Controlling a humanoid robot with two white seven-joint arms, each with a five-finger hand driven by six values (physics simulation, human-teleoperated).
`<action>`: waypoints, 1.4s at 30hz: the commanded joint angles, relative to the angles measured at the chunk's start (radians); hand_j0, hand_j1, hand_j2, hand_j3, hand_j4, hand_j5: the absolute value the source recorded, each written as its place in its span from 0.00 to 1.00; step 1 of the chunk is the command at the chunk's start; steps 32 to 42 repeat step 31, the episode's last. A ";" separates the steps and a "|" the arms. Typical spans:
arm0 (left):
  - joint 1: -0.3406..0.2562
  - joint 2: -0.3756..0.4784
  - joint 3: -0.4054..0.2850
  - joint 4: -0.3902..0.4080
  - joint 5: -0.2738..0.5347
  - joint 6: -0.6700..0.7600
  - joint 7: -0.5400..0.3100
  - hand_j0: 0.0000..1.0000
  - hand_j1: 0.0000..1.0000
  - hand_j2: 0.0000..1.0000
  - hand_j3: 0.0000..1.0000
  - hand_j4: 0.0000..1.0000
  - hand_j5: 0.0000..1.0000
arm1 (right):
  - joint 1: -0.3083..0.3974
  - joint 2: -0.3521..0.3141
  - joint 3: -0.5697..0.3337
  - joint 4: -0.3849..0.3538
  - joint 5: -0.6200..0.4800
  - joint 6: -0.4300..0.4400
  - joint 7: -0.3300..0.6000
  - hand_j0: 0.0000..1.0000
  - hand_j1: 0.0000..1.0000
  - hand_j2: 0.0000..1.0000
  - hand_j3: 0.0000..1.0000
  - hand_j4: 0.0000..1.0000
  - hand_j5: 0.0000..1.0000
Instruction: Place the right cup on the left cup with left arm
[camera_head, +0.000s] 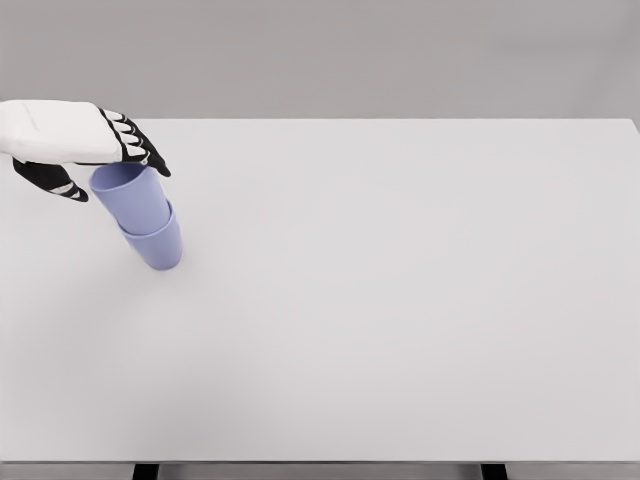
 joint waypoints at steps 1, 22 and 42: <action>0.000 0.002 0.002 -0.001 0.004 0.002 0.000 0.90 0.90 0.90 0.90 0.90 0.90 | 0.000 0.000 0.000 0.000 0.000 0.000 0.000 1.00 1.00 1.00 1.00 1.00 1.00; 0.002 0.029 0.063 -0.046 0.042 0.001 0.000 1.00 1.00 1.00 1.00 1.00 1.00 | 0.000 0.000 0.000 0.000 0.000 0.000 0.001 1.00 1.00 1.00 1.00 1.00 1.00; 0.003 0.040 0.060 -0.046 0.042 -0.005 0.000 1.00 1.00 1.00 1.00 1.00 1.00 | 0.000 0.000 0.000 0.000 0.000 0.000 0.001 1.00 1.00 1.00 1.00 1.00 1.00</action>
